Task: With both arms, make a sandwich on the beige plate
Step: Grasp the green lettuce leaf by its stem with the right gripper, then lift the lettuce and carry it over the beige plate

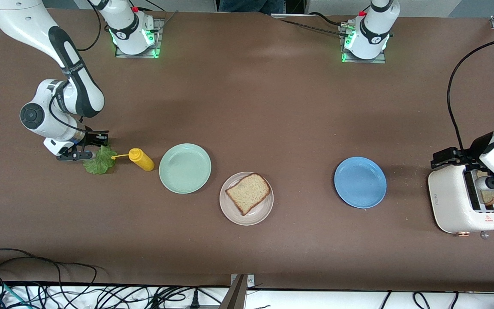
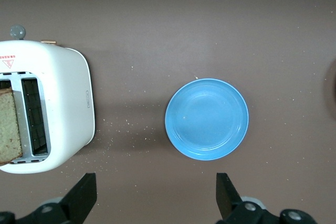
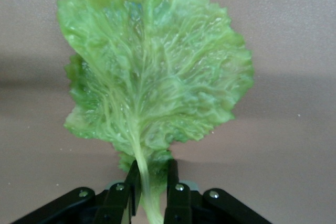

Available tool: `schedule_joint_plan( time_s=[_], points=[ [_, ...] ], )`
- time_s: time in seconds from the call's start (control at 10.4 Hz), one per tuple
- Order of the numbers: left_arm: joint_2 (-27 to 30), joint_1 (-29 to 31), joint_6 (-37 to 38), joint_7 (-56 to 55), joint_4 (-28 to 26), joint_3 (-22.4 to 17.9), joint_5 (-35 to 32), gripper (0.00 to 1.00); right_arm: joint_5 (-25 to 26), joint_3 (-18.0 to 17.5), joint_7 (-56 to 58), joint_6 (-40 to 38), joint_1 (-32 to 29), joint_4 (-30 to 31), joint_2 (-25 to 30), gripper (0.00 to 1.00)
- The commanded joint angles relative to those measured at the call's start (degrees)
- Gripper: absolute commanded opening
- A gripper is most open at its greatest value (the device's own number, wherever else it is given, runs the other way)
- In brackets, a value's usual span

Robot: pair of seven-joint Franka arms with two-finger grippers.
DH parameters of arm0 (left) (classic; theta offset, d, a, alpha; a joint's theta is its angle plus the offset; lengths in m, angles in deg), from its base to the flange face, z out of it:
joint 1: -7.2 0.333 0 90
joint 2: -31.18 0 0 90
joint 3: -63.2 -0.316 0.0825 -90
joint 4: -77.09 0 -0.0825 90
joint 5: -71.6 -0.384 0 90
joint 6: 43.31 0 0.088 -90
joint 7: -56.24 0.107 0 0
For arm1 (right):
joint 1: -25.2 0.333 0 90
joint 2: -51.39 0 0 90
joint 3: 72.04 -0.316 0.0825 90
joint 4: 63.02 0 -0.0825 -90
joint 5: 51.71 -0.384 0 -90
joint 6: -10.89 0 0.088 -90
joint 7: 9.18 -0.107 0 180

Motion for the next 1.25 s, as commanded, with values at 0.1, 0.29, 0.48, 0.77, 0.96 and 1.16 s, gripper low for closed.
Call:
schedule_joint_plan(
  time_s=[0.1,0.29,0.48,0.77,0.96,1.16],
  points=[
    [0.8,-0.3,-0.9,-0.9,-1.6,0.0,-1.8,1.00,-0.5,-2.6,-2.7,-0.7,0.1,-3.5,-0.5,0.08],
    [0.8,-0.4,-0.9,-0.9,-1.6,0.0,-1.8,1.00,-0.4,-2.8,-2.7,-12.1,0.1,-11.6,-0.1,0.08],
    [0.4,-0.4,-0.9,-0.9,-1.6,0.0,-1.8,1.00,-0.3,-2.8,-2.7,-29.7,0.2,-24.3,-0.1,0.08],
    [0.3,-0.4,-0.9,-0.9,-1.6,0.0,-1.8,1.00,-0.1,-2.9,-3.0,-50.2,0.8,-40.5,-0.1,0.08],
    [0.3,-0.4,-0.9,-0.9,-1.6,0.0,-1.8,1.00,-0.4,-2.9,-5.3,-59.1,1.8,-48.1,-0.1,0.08],
    [0.3,-0.4,-0.9,-0.9,-1.6,0.0,-1.8,1.00,-0.5,-2.9,-12.8,-61.0,6.3,-50.8,-0.1,0.08]
  ],
)
